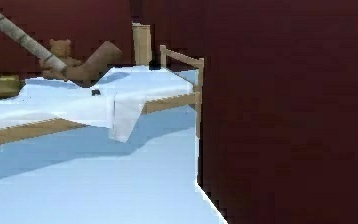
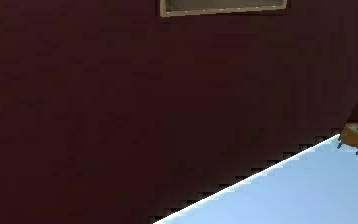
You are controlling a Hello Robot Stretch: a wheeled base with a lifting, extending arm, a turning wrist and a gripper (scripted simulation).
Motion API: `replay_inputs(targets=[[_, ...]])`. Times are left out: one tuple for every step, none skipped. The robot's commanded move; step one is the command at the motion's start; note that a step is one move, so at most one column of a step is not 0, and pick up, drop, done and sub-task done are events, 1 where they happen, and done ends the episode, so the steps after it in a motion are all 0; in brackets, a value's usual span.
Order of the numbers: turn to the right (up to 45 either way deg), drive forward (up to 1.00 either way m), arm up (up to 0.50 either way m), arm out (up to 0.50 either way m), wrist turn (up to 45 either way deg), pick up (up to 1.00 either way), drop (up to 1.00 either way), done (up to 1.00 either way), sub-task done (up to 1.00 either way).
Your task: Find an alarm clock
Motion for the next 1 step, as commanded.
replay_inputs(targets=[[-3.0,0.0,0.0,0.0,0.0,0.0,0.0,0.0,0.0]])
